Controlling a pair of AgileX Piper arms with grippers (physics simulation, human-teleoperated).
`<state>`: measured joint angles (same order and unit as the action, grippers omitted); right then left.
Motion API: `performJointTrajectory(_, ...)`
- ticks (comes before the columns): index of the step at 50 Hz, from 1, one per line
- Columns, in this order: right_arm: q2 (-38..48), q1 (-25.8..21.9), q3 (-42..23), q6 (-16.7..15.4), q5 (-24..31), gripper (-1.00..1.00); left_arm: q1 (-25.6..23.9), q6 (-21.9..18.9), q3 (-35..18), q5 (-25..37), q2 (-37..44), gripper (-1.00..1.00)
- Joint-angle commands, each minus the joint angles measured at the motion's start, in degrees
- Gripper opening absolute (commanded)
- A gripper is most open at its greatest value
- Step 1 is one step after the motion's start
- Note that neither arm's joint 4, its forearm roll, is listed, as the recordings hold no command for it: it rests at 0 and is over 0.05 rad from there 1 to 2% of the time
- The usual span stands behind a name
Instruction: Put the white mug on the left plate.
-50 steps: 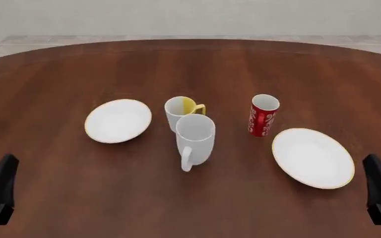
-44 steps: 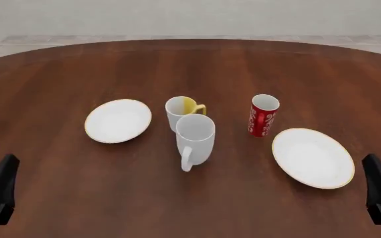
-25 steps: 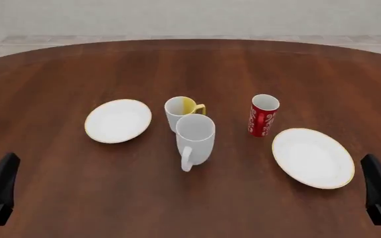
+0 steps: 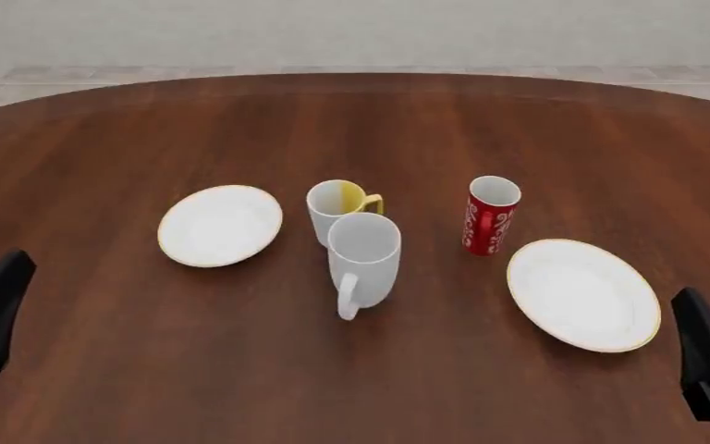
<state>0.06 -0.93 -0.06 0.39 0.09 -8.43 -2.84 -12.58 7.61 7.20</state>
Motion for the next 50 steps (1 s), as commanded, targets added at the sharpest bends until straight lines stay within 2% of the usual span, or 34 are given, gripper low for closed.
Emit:
performJointTrajectory(1,0.01,0.03,0.02,0.16,0.09,1.0,-4.03,1.54,-6.47,2.53,5.79,1.0)
performJointTrajectory(7,0.15,0.01,0.02,0.28,0.03,1.0,-5.84,1.21,-10.29,4.1,8.69,1.0)
performJointTrajectory(17,0.56,0.06,0.02,0.35,-0.21,1.0,-8.69,-0.31,-12.76,3.06,14.5,1.0)
performJointTrajectory(21,0.8,0.06,0.02,0.49,-0.38,1.0,-10.14,1.05,-14.47,3.09,17.95,1.0)
performJointTrajectory(27,1.1,0.1,0.02,0.61,-0.59,1.0,-10.77,0.44,-15.45,2.82,20.45,1.0)
performJointTrajectory(32,1.43,0.01,0.03,0.66,-0.82,1.0,-12.12,1.55,-16.27,3.01,22.83,1.0)
performJointTrajectory(41,1.01,0.04,0.03,0.93,-0.28,1.0,-15.37,2.61,-18.46,3.71,24.5,1.0)
performJointTrajectory(50,1.08,-0.13,0.04,0.76,-0.16,1.0,-16.17,3.14,-19.73,4.53,25.93,1.0)
